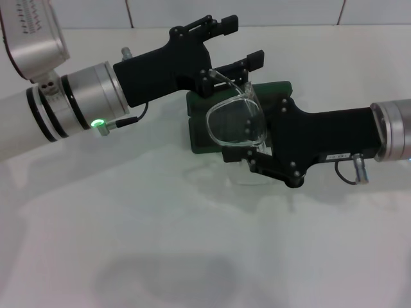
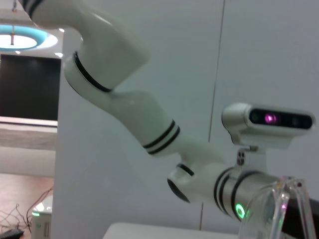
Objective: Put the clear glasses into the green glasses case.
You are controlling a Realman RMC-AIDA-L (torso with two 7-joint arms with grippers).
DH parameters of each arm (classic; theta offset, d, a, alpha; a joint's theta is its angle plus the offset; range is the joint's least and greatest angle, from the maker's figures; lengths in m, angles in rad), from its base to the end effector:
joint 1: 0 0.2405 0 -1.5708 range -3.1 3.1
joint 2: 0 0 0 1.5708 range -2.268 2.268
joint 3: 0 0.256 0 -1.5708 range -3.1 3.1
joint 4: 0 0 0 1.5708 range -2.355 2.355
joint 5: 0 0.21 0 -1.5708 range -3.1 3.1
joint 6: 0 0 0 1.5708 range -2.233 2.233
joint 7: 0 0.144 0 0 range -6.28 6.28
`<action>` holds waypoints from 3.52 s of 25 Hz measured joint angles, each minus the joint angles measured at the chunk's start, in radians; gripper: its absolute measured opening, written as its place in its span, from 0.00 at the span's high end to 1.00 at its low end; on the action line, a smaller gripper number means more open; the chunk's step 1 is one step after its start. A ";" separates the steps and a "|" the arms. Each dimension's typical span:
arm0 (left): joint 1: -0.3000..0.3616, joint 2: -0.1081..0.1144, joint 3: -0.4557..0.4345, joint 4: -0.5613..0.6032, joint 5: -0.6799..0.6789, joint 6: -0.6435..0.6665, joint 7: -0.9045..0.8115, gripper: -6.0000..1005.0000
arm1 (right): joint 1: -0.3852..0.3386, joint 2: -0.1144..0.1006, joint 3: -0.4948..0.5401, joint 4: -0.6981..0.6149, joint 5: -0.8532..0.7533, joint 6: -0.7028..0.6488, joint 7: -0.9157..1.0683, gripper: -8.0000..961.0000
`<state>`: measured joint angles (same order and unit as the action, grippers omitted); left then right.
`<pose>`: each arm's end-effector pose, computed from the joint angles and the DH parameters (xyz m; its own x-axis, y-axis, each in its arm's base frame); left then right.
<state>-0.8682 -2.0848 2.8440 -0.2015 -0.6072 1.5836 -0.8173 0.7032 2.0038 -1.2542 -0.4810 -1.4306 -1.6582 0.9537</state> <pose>-0.1807 0.3686 -0.0381 0.6563 -0.0224 0.7542 0.2727 -0.9249 -0.2649 0.1640 0.3330 -0.0282 0.7555 0.1555 -0.6365 0.1424 -0.9872 -0.0722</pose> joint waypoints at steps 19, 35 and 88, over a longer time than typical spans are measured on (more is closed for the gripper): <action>-0.009 0.003 0.000 -0.009 0.003 -0.008 0.001 0.21 | 0.010 -0.004 0.005 0.001 -0.017 0.106 0.063 0.87; -0.009 0.002 0.000 -0.007 0.023 -0.008 0.001 0.22 | 0.001 -0.004 0.005 -0.011 -0.028 0.132 0.086 0.87; 0.149 0.002 0.000 -0.030 -0.325 -0.150 0.010 0.22 | -0.181 0.024 -0.758 -0.575 -0.683 1.288 0.331 0.88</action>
<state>-0.7188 -2.0831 2.8440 -0.2310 -0.9318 1.4341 -0.8071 0.5225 2.0277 -2.0119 -1.0561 -2.1139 -0.3698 1.2844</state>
